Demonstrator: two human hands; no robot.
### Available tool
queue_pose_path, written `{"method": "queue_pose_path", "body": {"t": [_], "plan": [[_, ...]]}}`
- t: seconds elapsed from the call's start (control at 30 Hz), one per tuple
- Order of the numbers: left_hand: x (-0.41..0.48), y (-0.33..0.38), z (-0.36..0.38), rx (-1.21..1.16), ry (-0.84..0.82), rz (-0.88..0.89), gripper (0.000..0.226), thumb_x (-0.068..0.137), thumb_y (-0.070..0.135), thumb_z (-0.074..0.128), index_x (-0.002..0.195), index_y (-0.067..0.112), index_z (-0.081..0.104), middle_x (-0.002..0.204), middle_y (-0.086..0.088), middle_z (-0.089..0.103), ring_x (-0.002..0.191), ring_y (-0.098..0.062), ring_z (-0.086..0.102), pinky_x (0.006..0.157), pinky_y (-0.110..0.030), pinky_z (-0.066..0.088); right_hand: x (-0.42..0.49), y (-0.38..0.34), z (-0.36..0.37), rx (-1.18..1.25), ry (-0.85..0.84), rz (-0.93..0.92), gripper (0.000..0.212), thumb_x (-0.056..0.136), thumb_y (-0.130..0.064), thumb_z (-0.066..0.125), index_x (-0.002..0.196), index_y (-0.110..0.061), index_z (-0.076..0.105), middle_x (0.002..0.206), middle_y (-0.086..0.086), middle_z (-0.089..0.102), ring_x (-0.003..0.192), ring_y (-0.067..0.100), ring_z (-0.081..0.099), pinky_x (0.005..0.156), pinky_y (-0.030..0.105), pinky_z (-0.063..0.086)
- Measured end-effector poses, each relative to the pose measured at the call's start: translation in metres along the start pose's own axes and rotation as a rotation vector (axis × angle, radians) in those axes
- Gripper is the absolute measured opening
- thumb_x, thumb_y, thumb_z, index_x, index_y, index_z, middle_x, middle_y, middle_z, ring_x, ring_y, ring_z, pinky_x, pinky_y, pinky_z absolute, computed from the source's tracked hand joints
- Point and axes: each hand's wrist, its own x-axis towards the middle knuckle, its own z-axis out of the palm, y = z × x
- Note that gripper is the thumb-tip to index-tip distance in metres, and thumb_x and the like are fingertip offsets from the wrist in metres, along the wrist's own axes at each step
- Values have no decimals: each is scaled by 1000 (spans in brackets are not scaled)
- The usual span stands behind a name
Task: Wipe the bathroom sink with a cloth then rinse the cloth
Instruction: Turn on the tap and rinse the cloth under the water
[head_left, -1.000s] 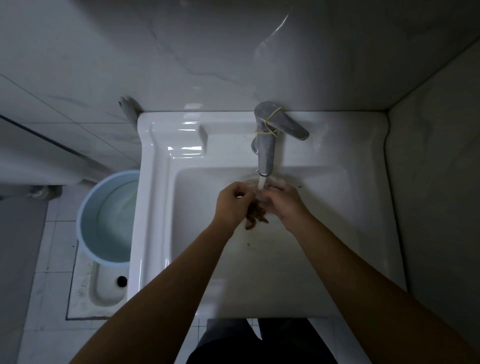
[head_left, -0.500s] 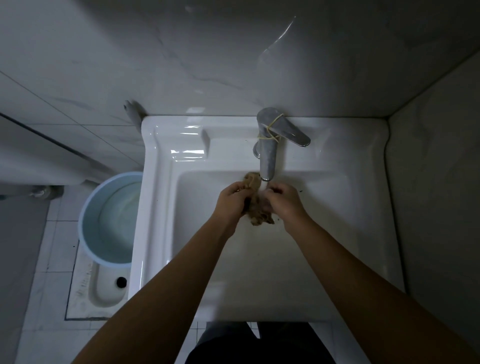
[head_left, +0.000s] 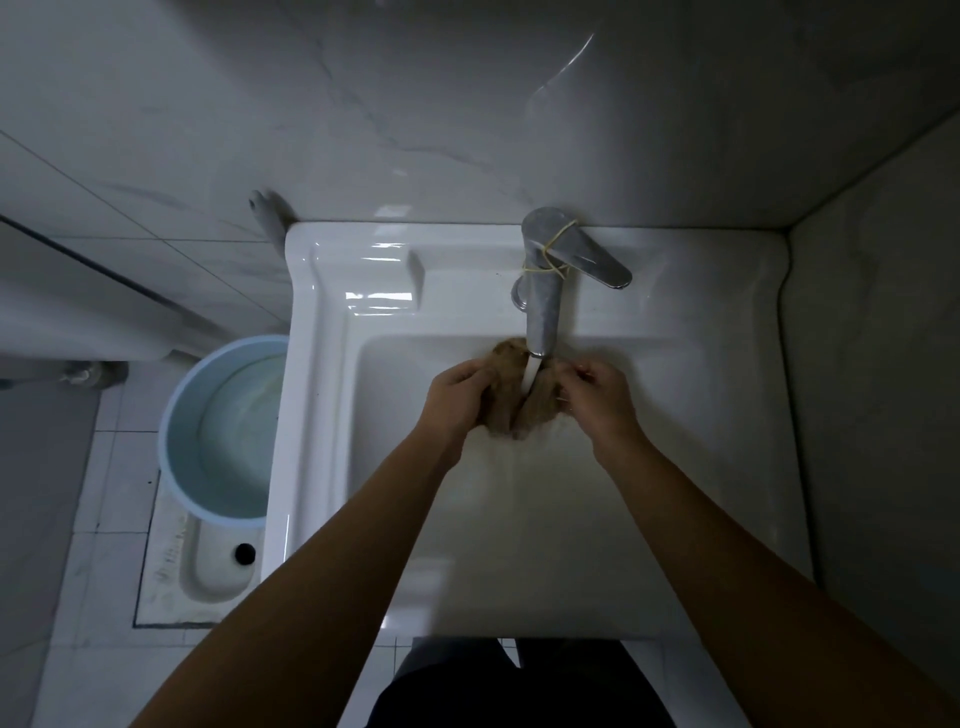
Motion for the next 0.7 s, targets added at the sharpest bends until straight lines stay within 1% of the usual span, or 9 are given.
{"method": "queue_pose_path", "body": {"t": [0.1,0.2,0.23,0.3,0.37,0.43,0.5,0.57,0.7], "plan": [[6,-1,-20,-3,71,-28,18,100,18,56,96,13,73,96,-11,73,89,-27,70,80,-41,62,6,-5,-15,188,-45,128,17,96,-15,56,85,-18,68,97,14,70,88,26,69,85,46,59],[8,2,-35,-99,84,-87,11,97,15,59,98,11,70,86,-12,70,77,-25,66,60,-34,57,10,-8,-23,407,-215,318,21,97,-10,49,92,-10,69,80,9,74,65,17,72,65,34,59],[8,4,-37,-127,68,-100,12,96,13,60,103,8,69,88,-14,71,78,-27,67,59,-34,57,9,-10,-22,423,-285,384,21,98,-13,49,94,-9,69,74,6,74,60,15,71,62,32,57],[7,6,-36,-181,11,-115,25,95,7,61,118,-2,66,104,-24,72,93,-37,69,75,-45,62,5,-10,-18,406,-433,470,22,98,-22,54,105,-11,71,83,4,76,71,15,73,63,30,57],[5,7,-29,-207,-53,-114,34,95,2,59,127,-8,60,120,-30,69,108,-44,67,96,-58,56,2,-8,-10,354,-524,482,28,97,-20,59,120,-9,69,111,9,75,98,22,72,74,32,60],[4,8,-22,-190,-89,-104,36,93,-3,59,128,-9,58,122,-30,68,109,-43,67,99,-60,53,0,-5,-3,296,-474,460,32,96,-13,61,127,-6,66,123,13,70,100,25,71,74,34,59],[5,8,-18,-161,-72,-81,39,89,-8,60,127,-7,58,117,-28,68,103,-39,68,97,-56,54,0,-5,0,280,-366,438,30,96,-15,60,125,-7,67,120,13,71,86,22,73,65,31,59],[7,6,-18,-108,4,-70,39,87,-9,62,126,-2,60,117,-25,68,105,-39,68,95,-53,58,1,-6,-2,291,-304,428,28,98,-21,58,121,-10,70,117,12,74,89,23,74,68,34,60],[16,-8,-19,165,169,-14,32,92,-3,60,122,9,61,118,-17,67,94,-25,67,69,-34,60,-4,-7,-5,457,-315,443,32,103,-23,49,126,-9,66,119,12,72,101,26,70,80,40,59]]}}
